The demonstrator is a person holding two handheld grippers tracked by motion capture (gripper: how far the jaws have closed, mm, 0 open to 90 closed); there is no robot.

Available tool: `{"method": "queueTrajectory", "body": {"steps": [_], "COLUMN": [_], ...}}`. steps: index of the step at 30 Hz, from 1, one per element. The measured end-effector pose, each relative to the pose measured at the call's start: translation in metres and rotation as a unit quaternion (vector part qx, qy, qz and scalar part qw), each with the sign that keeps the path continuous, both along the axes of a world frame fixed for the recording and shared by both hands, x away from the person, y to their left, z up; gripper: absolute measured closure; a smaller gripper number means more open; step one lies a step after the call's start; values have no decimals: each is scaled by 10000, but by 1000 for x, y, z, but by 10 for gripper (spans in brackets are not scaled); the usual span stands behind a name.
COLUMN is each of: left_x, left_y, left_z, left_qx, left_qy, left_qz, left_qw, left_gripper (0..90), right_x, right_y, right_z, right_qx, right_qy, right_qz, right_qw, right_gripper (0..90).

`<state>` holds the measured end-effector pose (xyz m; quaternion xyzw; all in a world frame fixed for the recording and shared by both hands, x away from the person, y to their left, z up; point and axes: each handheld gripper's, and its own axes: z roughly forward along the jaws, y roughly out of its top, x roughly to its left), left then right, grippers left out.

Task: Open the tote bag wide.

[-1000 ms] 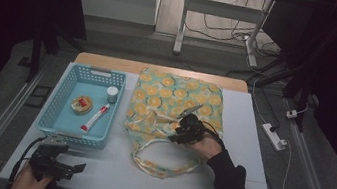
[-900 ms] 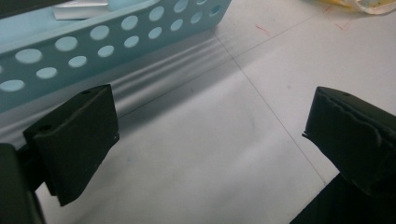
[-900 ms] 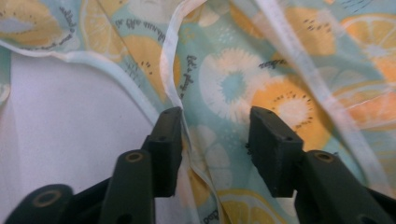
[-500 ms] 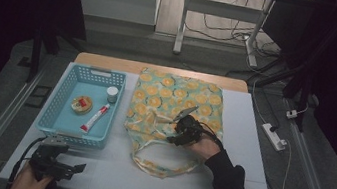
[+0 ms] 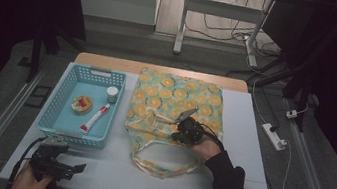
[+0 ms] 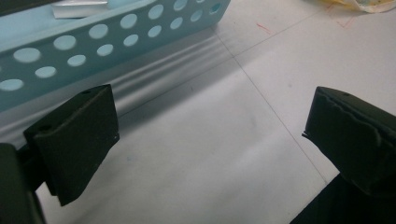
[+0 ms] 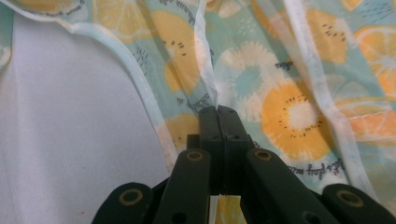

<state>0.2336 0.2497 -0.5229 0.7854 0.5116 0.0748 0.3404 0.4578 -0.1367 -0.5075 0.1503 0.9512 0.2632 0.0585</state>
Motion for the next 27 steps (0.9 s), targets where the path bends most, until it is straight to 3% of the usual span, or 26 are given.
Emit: {"method": "queueTrajectory", "body": {"steps": [6,11,13,15,19,21,24,27], "left_x": [0,0,0,0,0,0,0,0], "left_y": [0,0,0,0,0,0,0,-1], "left_z": [0,0,0,0,0,0,0,0], "left_qx": [9,11,13,18,23,23,27,33], "left_qy": [7,8,7,9,10,12,21,27], "left_qz": [-3,-2,-3,-1,-4,-5,-5,-7], "left_qw": [10000,10000,10000,10000,10000,10000,10000,10000], "left_gripper": [28,28,28,28,28,29,28,29], "right_x": [5,7,7,7,7,7,6,5], "right_y": [-6,-3,-2,0,3,6,12,16], "right_z": [11,0,-3,-6,-8,-9,-12,-13], "right_qx": [402,261,185,164,271,351,403,430], "right_qy": [74,64,-64,-94,-139,-57,-103,-122], "right_qz": [-317,-333,-311,-318,-366,-337,-299,-290], "right_qw": [9987,9991,9993,9993,9989,9988,9987,9986], "right_gripper": [900,900,894,836,611,527,446,473]}}
